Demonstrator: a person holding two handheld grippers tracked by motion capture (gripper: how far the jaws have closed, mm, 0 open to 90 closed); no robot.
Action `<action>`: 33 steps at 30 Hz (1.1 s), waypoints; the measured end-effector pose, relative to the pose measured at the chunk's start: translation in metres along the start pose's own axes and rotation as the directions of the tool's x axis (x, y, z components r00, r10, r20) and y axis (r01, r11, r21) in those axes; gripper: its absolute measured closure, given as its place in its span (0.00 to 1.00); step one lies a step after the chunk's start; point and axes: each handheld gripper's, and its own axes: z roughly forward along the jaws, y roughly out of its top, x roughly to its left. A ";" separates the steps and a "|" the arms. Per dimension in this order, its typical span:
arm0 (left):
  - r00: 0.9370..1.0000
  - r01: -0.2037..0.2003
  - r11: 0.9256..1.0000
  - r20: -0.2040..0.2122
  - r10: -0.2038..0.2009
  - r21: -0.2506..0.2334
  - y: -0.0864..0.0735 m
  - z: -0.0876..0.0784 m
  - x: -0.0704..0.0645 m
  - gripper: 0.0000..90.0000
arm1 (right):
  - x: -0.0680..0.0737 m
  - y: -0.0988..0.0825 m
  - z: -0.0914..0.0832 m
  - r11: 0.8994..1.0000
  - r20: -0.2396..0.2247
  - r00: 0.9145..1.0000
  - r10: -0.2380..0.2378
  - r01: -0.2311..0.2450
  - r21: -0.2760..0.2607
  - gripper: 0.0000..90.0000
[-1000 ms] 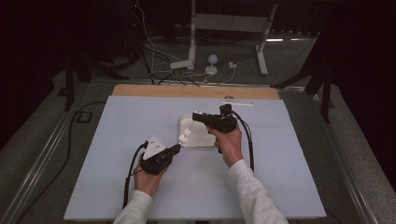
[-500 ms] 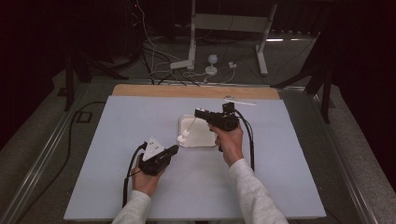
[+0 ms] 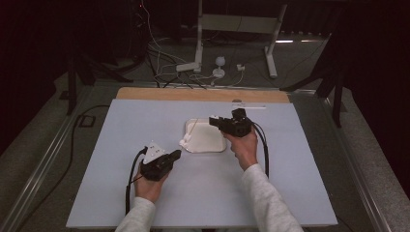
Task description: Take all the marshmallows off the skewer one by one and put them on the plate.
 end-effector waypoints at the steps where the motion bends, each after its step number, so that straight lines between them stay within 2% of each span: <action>1: 1.000 0.002 1.000 0.000 -0.002 0.002 0.000 0.000 0.000 1.00 | -0.002 -0.003 0.003 1.000 0.009 1.000 0.007 -0.007 0.014 0.83; 6: 1.000 0.013 1.000 -0.007 -0.013 0.011 0.000 0.001 0.002 1.00 | -0.009 -0.015 0.015 0.998 0.039 0.999 0.019 -0.021 0.060 0.83; 8: 1.000 0.017 1.000 -0.006 -0.016 0.016 0.000 0.001 0.002 1.00 | -0.013 -0.022 0.022 0.994 0.057 0.998 0.023 -0.029 0.102 0.82; 10: 1.000 0.020 1.000 -0.008 -0.019 0.019 0.000 0.002 0.002 1.00 | -0.014 -0.024 0.024 0.993 0.064 0.998 0.021 -0.028 0.112 0.80; 13: 1.000 0.024 0.999 -0.011 -0.024 0.024 -0.001 0.002 0.003 1.00 | -0.017 -0.027 0.028 0.990 0.076 0.996 0.035 -0.045 0.133 0.66; 19: 0.999 0.033 0.999 -0.017 -0.033 0.024 -0.001 0.003 0.005 1.00 | -0.017 -0.028 0.028 0.989 0.093 0.995 0.041 -0.054 0.139 0.45; 20: 0.999 0.035 0.999 -0.017 -0.035 0.023 -0.001 0.003 0.005 1.00 | -0.017 -0.027 0.028 0.989 0.091 0.995 0.045 -0.058 0.136 0.44; 21: 0.999 0.035 0.999 -0.018 -0.034 0.024 -0.001 0.003 0.005 1.00 | -0.015 -0.027 0.026 0.990 0.067 0.996 0.057 -0.065 0.126 0.40; 22: 0.999 0.035 0.999 -0.019 -0.035 0.025 -0.001 0.003 0.005 1.00 | -0.015 -0.027 0.026 0.990 0.067 0.996 0.057 -0.065 0.126 0.40; 23: 0.999 0.039 0.999 -0.019 -0.038 0.025 -0.001 0.004 0.005 1.00 | -0.010 -0.026 0.025 0.991 0.041 0.998 0.052 -0.057 0.122 0.37; 26: 0.999 0.038 0.999 -0.017 -0.037 0.027 -0.001 0.005 0.004 1.00 | -0.005 -0.025 0.024 0.992 0.020 0.999 0.047 -0.049 0.117 0.34; 33: 0.999 0.038 0.999 -0.019 -0.038 0.028 -0.001 0.006 0.003 1.00 | 0.008 -0.023 0.021 0.994 -0.064 0.996 0.065 -0.058 0.097 0.31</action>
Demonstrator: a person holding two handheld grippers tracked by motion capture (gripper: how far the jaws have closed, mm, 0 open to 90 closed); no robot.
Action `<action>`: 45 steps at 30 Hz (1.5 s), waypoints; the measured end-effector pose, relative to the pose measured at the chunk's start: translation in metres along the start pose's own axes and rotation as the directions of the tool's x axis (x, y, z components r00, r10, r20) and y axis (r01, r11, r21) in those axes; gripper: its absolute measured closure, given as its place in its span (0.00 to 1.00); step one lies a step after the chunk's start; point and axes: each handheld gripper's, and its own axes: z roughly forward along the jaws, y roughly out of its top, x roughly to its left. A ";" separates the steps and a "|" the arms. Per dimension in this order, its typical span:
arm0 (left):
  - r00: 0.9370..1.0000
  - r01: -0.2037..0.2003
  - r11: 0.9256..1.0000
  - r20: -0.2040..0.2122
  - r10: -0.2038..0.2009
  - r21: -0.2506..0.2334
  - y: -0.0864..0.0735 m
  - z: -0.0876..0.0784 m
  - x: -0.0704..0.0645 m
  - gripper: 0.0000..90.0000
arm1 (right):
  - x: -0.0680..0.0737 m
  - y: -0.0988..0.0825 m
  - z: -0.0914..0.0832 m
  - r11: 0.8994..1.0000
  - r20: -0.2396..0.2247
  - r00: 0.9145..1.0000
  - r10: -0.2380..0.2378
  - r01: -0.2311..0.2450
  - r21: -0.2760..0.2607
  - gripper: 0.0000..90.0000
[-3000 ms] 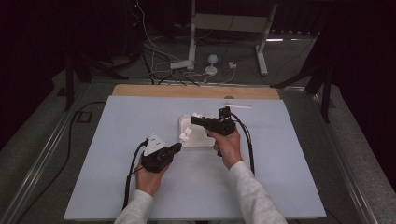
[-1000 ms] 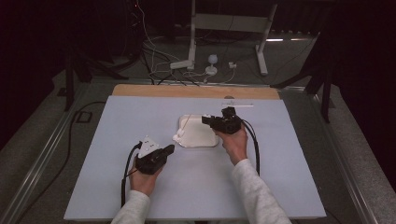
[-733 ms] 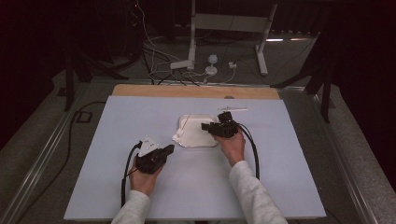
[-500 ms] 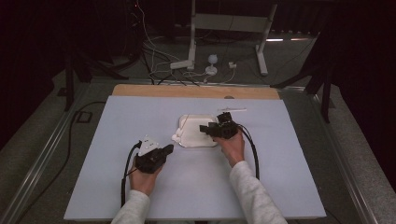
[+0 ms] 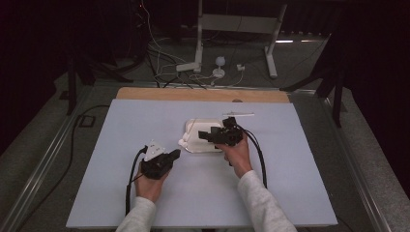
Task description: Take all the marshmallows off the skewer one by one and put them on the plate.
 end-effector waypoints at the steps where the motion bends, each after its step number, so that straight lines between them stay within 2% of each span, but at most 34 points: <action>1: 1.000 0.001 1.000 0.000 -0.001 0.000 0.000 0.000 0.000 1.00 | 0.004 0.000 0.000 1.000 -0.022 1.000 -0.003 0.003 -0.004 0.32; 2: 1.000 0.002 1.000 0.000 -0.002 -0.002 0.000 0.001 0.000 1.00 | 0.004 0.000 0.000 1.000 -0.022 1.000 -0.003 0.003 -0.004 0.32; 6: 1.000 0.003 1.000 0.003 -0.003 -0.001 0.000 0.002 -0.001 1.00 | 0.015 -0.001 0.003 1.000 -0.077 0.997 -0.025 0.023 -0.018 0.39; 8: 1.000 0.004 1.000 0.004 -0.004 -0.003 0.000 0.002 -0.002 1.00 | 0.017 -0.001 0.004 1.000 -0.091 0.996 -0.023 0.021 -0.018 0.40; 9: 1.000 0.003 1.000 0.004 -0.003 -0.004 0.000 0.002 -0.002 1.00 | 0.021 -0.002 0.006 1.000 -0.114 0.993 -0.020 0.018 -0.015 0.41; 10: 1.000 0.004 1.000 0.005 -0.004 -0.005 0.001 0.002 -0.002 1.00 | 0.021 -0.002 0.006 1.000 -0.114 0.993 -0.020 0.018 -0.015 0.41; 12: 1.000 0.004 1.000 0.009 -0.004 -0.010 0.001 0.002 -0.003 1.00 | 0.024 -0.002 0.009 1.000 -0.141 0.990 -0.008 0.008 -0.005 0.45; 13: 1.000 0.003 1.000 0.010 -0.003 -0.011 0.001 0.002 -0.003 1.00 | 0.024 -0.002 0.013 1.000 -0.176 0.984 0.007 -0.007 -0.002 0.51; 14: 1.000 0.003 1.000 0.010 -0.003 -0.011 0.001 0.002 -0.003 1.00 | 0.024 -0.002 0.013 1.000 -0.176 0.984 0.007 -0.007 -0.002 0.51; 16: 1.000 0.001 1.000 0.013 -0.001 -0.011 0.002 0.002 -0.004 1.00 | 0.024 -0.003 0.016 0.999 -0.205 0.978 0.033 -0.034 0.002 0.56; 20: 1.000 0.002 1.000 0.016 -0.002 -0.017 0.002 0.002 -0.004 1.00 | 0.024 -0.004 0.020 0.998 -0.219 0.974 0.060 -0.059 0.011 0.66; 21: 1.000 0.002 1.000 0.017 -0.001 -0.019 0.002 0.002 -0.004 1.00 | 0.025 -0.004 0.022 0.997 -0.229 0.970 0.077 -0.074 0.020 0.68; 23: 1.000 0.001 1.000 0.018 0.000 -0.022 0.002 0.002 -0.004 1.00 | 0.025 -0.005 0.023 0.997 -0.232 0.969 0.083 -0.079 0.026 0.68; 31: 1.000 -0.006 1.000 0.019 0.006 -0.014 0.002 0.003 -0.006 1.00 | 0.029 -0.004 0.025 0.996 -0.251 0.964 0.086 -0.080 0.036 0.83; 37: 0.999 -0.037 0.999 0.014 0.037 -0.012 0.002 0.003 -0.008 1.00 | 0.031 -0.002 0.019 0.997 -0.234 0.970 0.074 -0.069 0.029 0.87; 40: 0.998 -0.059 0.998 0.006 0.059 0.005 0.000 0.005 -0.009 1.00 | 0.029 0.000 0.015 0.997 -0.223 0.972 0.073 -0.071 0.016 0.88; 41: 0.998 -0.062 0.998 0.012 0.062 0.005 -0.001 0.005 -0.010 1.00 | 0.027 0.001 0.012 0.996 -0.218 0.972 0.083 -0.087 -0.008 0.88; 43: 0.998 -0.059 0.998 0.020 0.059 -0.001 0.000 0.005 -0.011 1.00 | 0.023 0.005 0.006 0.993 -0.225 0.968 0.108 -0.115 -0.016 0.88; 45: 0.997 -0.075 0.997 0.022 0.075 -0.005 0.001 0.005 -0.013 1.00 | 0.022 0.008 0.002 0.996 -0.210 0.974 0.086 -0.092 -0.020 0.88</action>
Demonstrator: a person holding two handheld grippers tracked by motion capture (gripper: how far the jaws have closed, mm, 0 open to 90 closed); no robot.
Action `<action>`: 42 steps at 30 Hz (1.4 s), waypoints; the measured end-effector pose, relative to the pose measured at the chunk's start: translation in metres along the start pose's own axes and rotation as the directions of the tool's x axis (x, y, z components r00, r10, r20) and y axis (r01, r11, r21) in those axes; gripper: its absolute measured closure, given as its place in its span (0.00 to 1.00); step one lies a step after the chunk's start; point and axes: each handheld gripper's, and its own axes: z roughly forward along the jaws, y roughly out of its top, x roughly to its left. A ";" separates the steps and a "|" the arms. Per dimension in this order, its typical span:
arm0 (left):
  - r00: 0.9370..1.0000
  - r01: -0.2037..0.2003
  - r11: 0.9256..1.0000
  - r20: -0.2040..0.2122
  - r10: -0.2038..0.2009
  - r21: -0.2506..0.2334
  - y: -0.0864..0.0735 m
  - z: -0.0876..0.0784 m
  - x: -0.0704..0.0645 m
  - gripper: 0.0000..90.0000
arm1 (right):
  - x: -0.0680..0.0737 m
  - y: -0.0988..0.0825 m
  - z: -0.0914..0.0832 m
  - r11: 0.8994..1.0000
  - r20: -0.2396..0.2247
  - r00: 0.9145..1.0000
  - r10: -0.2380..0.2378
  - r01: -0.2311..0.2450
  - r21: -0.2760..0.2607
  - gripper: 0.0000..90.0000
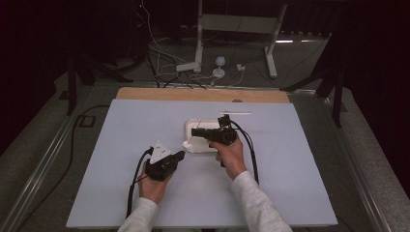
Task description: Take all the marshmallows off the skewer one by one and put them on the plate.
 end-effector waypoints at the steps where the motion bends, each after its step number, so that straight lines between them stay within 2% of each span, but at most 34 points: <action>1: 1.000 -0.001 1.000 0.000 0.001 -0.001 0.000 0.000 0.000 1.00 | 0.001 0.002 -0.002 1.000 0.003 1.000 -0.004 0.004 -0.004 0.88; 5: 1.000 -0.008 1.000 0.001 0.008 0.000 -0.001 -0.001 0.000 1.00 | -0.002 0.008 -0.009 0.999 0.006 1.000 0.015 -0.015 -0.039 0.88; 9: 1.000 -0.019 1.000 0.002 0.019 0.003 -0.001 -0.001 0.000 1.00 | -0.002 0.012 -0.012 0.999 0.015 1.000 0.006 -0.006 -0.041 0.88; 14: 1.000 -0.029 1.000 0.001 0.029 0.003 -0.002 -0.002 0.000 1.00 | -0.004 0.020 -0.020 0.997 0.027 0.999 0.020 -0.018 -0.069 0.89; 21: 0.999 -0.035 0.999 -0.004 0.035 0.007 -0.001 -0.004 -0.001 1.00 | -0.006 0.024 -0.022 0.996 0.040 0.999 0.019 -0.015 -0.085 0.88; 25: 0.999 -0.036 0.999 -0.017 0.036 0.032 -0.004 -0.004 0.002 1.00 | -0.010 0.030 -0.031 0.989 0.049 0.998 0.040 -0.032 -0.142 0.89; 26: 1.000 -0.022 0.999 -0.018 0.022 0.028 -0.005 -0.004 0.003 1.00 | -0.010 0.032 -0.033 0.989 0.050 0.998 0.039 -0.032 -0.144 0.89; 29: 1.000 -0.009 1.000 -0.020 0.009 0.013 -0.003 -0.006 0.005 1.00 | -0.009 0.035 -0.038 0.992 0.073 0.997 0.010 -0.001 -0.123 0.88; 35: 1.000 0.004 1.000 -0.021 -0.003 0.004 -0.002 -0.006 0.005 1.00 | -0.014 0.030 -0.034 0.996 0.105 0.995 0.003 0.007 -0.094 0.86; 42: 0.999 0.023 1.000 -0.026 -0.023 -0.002 -0.002 -0.006 0.008 1.00 | -0.019 0.024 -0.028 0.998 0.157 0.987 -0.018 0.028 -0.062 0.83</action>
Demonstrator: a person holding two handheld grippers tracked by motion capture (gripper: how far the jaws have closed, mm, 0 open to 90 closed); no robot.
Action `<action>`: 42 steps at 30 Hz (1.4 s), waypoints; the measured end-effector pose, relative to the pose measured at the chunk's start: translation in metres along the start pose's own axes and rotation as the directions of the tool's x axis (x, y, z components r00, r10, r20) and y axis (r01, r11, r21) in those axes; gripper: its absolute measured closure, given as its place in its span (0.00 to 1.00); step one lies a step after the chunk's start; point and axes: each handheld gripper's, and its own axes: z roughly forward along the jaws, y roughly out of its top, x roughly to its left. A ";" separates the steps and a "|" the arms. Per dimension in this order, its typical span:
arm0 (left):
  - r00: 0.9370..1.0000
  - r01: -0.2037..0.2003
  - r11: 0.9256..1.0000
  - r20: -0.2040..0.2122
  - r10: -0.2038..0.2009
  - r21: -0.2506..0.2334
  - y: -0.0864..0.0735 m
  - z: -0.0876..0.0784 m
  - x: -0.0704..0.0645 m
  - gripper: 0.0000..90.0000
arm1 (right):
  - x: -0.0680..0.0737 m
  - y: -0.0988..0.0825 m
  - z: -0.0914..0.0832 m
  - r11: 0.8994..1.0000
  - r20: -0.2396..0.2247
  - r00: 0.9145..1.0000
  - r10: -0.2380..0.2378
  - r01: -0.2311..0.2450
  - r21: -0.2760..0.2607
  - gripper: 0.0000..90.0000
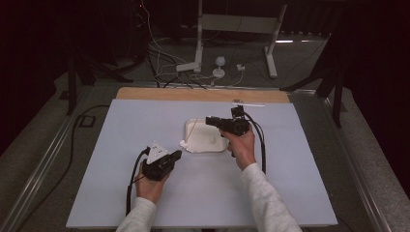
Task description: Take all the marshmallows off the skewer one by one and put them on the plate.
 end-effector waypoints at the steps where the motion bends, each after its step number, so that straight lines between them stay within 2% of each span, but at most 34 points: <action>1: 1.000 0.001 1.000 0.000 -0.001 0.000 0.000 0.000 0.000 1.00 | 0.000 -0.001 0.001 1.000 0.013 1.000 -0.007 0.007 0.005 0.82; 5: 1.000 0.013 1.000 -0.003 -0.013 -0.002 0.000 0.000 0.002 1.00 | -0.004 -0.007 0.003 0.999 0.051 0.998 -0.026 0.025 0.025 0.82; 9: 1.000 0.014 1.000 -0.002 -0.014 -0.001 0.000 0.000 0.002 1.00 | -0.009 -0.011 0.003 0.999 0.081 0.996 -0.025 0.023 0.033 0.83; 16: 1.000 0.016 1.000 -0.005 -0.016 0.000 0.000 0.000 0.002 1.00 | -0.016 -0.017 0.004 0.999 0.121 0.992 -0.025 0.019 0.051 0.84; 20: 1.000 0.019 1.000 -0.005 -0.019 0.000 0.000 0.001 0.002 1.00 | -0.019 -0.021 0.005 0.998 0.126 0.992 -0.020 0.013 0.058 0.83; 23: 1.000 0.021 1.000 -0.007 -0.021 0.001 0.000 0.001 0.003 1.00 | -0.019 -0.023 0.005 0.999 0.117 0.993 -0.016 0.009 0.052 0.74; 27: 1.000 0.027 1.000 -0.008 -0.027 -0.003 0.000 0.001 0.003 1.00 | -0.016 -0.024 0.005 0.999 0.094 0.996 -0.012 0.007 0.047 0.53; 32: 0.999 0.030 1.000 -0.009 -0.030 -0.003 0.000 0.002 0.002 1.00 | -0.009 -0.024 0.006 0.998 0.059 0.998 -0.035 0.032 0.049 0.43; 42: 0.999 0.038 0.999 -0.009 -0.038 -0.011 0.002 0.002 0.002 1.00 | 0.000 -0.027 0.009 0.997 -0.011 1.000 -0.026 0.027 0.066 0.27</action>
